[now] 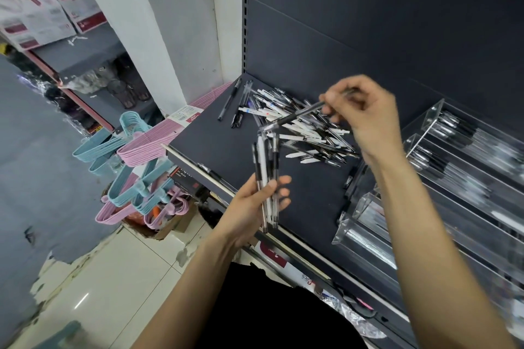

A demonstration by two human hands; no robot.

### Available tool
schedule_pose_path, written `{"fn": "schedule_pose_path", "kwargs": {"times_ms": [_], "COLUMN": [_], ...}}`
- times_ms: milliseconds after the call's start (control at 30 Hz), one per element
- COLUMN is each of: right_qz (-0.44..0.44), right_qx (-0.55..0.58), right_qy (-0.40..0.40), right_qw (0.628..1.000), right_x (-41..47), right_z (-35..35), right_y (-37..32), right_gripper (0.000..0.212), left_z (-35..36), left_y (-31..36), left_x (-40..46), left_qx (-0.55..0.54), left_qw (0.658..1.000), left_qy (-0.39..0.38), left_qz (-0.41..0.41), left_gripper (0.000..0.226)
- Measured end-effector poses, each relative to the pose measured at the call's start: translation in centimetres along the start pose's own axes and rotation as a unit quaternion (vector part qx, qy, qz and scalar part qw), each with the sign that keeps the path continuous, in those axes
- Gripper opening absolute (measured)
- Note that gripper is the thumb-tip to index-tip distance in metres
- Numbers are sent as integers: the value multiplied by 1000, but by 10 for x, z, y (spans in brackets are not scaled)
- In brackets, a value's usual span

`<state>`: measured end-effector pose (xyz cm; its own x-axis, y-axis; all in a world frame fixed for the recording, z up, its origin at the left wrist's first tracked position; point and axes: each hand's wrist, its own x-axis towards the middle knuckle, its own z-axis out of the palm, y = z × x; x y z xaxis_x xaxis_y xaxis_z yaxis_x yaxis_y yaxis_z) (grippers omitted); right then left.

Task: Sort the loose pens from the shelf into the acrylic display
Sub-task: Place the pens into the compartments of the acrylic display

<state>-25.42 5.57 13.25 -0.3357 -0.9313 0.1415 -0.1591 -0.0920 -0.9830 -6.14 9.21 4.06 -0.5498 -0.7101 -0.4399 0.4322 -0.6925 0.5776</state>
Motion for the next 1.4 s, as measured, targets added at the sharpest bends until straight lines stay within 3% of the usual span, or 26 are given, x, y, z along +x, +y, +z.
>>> {"fn": "schedule_pose_path", "kwargs": {"times_ms": [100,200,367,533,600,667,733,800,933,1100,1200,1300,1400], "right_qz": [68,107,16,13,51,147,260,313,288,238,192,193,209], "right_qx": [70,46,-163,-213,-198,-152,-34,63,67,-68,-148,-87,46], "right_qy": [67,100,125,113,86,51,16,-4,-19,-110,-93,-30,49], "right_qw": [993,988,979,970,975,976,965,948,955,963,966,977,976], "right_x": [-44,-83,-110,-109,-112,-116,-119,-121,-116,-117,-118,-115,-111], "right_z": [17,40,63,68,68,65,64,63,55,28,13,-7,2], "right_y": [15,36,59,63,62,59,54,51,46,48,48,44,42], "right_gripper": [14,13,10,10,14,29,37,39,34,19,21,15,11], "left_z": [5,13,26,22,17,12,9,9,5,-6,-10,-17,-11], "left_y": [2,5,-1,-8,-7,-4,0,1,6,16,17,25,23], "left_x": [6,11,18,21,22,23,25,26,26,24,21,20,18], "left_qx": [-82,-111,-124,-161,-165,-177,-190,-191,-206,-240,-275,-280,-211], "left_qw": [995,991,987,981,982,977,970,968,959,948,933,926,948], "left_qy": [44,56,58,72,63,77,88,93,98,117,137,146,145], "left_qz": [34,55,87,78,72,93,122,134,166,174,188,206,187], "left_gripper": [15,18,22,9,16,16,14,13,9,16,12,15,24]}}
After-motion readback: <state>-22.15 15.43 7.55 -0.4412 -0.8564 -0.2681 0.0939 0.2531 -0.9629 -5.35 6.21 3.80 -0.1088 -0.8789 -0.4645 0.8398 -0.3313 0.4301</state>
